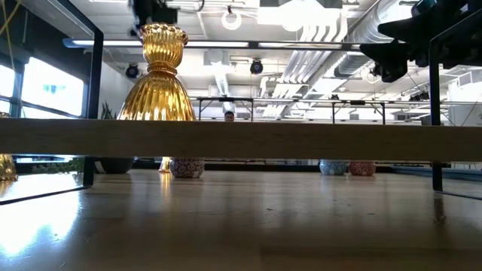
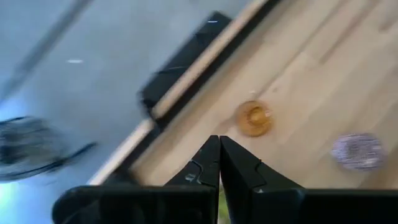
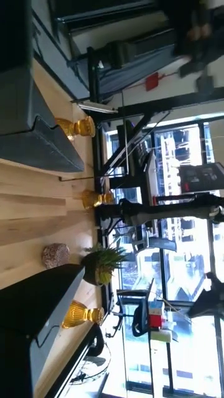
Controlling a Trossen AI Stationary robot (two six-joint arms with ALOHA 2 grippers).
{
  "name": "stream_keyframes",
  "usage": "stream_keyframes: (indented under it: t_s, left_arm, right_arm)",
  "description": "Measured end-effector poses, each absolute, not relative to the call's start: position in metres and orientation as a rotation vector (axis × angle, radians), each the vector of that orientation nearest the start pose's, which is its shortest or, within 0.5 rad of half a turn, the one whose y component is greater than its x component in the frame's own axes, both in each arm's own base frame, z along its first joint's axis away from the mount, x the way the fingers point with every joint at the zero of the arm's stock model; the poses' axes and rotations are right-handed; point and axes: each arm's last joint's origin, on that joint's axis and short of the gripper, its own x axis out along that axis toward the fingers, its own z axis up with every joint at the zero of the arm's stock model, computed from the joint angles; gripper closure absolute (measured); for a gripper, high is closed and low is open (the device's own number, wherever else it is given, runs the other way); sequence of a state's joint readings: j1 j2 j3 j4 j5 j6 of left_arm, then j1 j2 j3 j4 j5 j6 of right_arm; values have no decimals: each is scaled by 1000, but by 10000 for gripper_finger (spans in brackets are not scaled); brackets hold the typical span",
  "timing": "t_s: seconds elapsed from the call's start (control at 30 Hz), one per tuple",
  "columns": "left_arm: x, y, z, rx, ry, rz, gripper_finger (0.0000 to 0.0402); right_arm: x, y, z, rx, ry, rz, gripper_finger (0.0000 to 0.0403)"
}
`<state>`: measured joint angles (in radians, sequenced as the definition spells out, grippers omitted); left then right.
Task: Pick & Place candle stick holders
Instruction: Put the top gold glass candle holder on the shelf
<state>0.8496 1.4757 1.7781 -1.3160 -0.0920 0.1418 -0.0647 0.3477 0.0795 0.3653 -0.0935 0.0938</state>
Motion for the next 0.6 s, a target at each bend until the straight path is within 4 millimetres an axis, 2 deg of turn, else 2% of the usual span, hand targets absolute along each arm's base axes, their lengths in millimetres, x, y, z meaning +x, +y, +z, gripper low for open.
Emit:
stream_keyframes:
  t_s: [0.13, 0.27, 0.37, 0.6]
  left_arm:
    - [151, 240, 380, -387, 937, 754, 399]
    - [138, 270, 345, -437, 958, 792, 400]
    - [146, 286, 317, -469, 968, 710, 400]
    - [170, 311, 274, -492, 1009, 577, 401]
  right_arm:
    - [120, -6, 196, 100, -96, 6, 153]
    - [120, -6, 196, 102, -97, -11, 153]
    - [120, -7, 196, 101, -98, -37, 153]
    - [120, -8, 195, 103, -91, -69, 153]
